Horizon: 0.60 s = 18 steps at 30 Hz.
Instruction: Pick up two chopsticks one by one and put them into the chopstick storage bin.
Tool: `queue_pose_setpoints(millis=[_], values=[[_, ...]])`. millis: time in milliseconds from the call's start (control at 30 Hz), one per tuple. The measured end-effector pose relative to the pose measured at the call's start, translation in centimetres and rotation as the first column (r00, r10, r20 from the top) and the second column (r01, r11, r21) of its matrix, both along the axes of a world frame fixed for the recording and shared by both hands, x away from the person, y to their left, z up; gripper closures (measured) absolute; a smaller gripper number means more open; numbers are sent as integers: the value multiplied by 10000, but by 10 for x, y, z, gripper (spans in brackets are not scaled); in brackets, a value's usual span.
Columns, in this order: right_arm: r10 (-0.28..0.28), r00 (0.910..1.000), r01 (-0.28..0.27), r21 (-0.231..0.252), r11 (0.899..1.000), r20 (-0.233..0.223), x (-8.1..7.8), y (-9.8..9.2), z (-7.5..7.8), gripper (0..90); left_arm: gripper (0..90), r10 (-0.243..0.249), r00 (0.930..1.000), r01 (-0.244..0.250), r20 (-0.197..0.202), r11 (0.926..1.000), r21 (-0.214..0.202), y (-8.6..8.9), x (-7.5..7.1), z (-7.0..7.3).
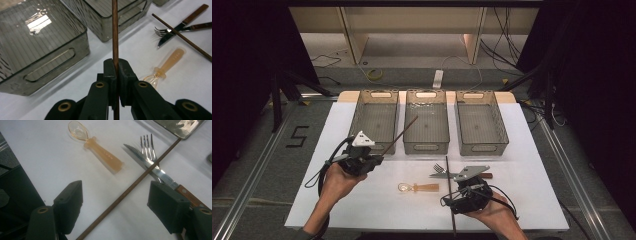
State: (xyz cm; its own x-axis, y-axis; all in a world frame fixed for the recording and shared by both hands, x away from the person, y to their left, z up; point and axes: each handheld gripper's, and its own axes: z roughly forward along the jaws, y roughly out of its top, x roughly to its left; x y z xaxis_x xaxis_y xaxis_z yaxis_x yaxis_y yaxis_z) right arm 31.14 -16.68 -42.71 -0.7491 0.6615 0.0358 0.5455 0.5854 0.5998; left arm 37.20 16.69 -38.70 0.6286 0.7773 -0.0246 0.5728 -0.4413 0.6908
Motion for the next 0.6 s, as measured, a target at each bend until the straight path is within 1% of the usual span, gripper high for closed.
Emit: queue_pose_setpoints(millis=[33,67,100,200,267,333,400,467,533,600], values=[[11,10000,-11,36,10000,0,0,-1,0,286,856,68,10000,-68,-4,10000,-11,1,2,1],[-52,10000,52,40,10000,-49,-1,-1,0,286,856,179,9998,-179,17,9998,-118,3,4,2],[-28,10000,28,72,10000,-2,-2,-2,-1,286,856,250,9997,-250,6,9994,-221,5,6,3],[-81,9999,83,154,9998,-135,-3,-5,-2,285,855,544,9985,-543,44,9981,-300,9,14,7],[-182,9997,184,168,9997,-132,-4,-5,-4,285,855,833,9965,-831,40,9959,-352,12,22,8],[-170,9997,172,92,9998,-186,-6,-6,-5,278,855,1019,9948,-1017,39,9943,-306,14,29,9],[-195,9995,197,68,9998,-240,-7,-6,-6,273,855,1298,9915,-1296,44,9911,-316,17,39,10],[-156,9996,157,63,9999,-225,-8,-6,-7,271,856,1458,9893,-1456,36,9888,-321,19,47,11],[-79,9994,83,98,9999,-350,-9,-6,-8,271,855,1609,9870,-1608,12,9864,-348,21,54,11],[-92,9993,97,130,9999,-368,-9,-5,-8,271,855,1697,9855,-1697,-45,9847,-392,22,61,12]])
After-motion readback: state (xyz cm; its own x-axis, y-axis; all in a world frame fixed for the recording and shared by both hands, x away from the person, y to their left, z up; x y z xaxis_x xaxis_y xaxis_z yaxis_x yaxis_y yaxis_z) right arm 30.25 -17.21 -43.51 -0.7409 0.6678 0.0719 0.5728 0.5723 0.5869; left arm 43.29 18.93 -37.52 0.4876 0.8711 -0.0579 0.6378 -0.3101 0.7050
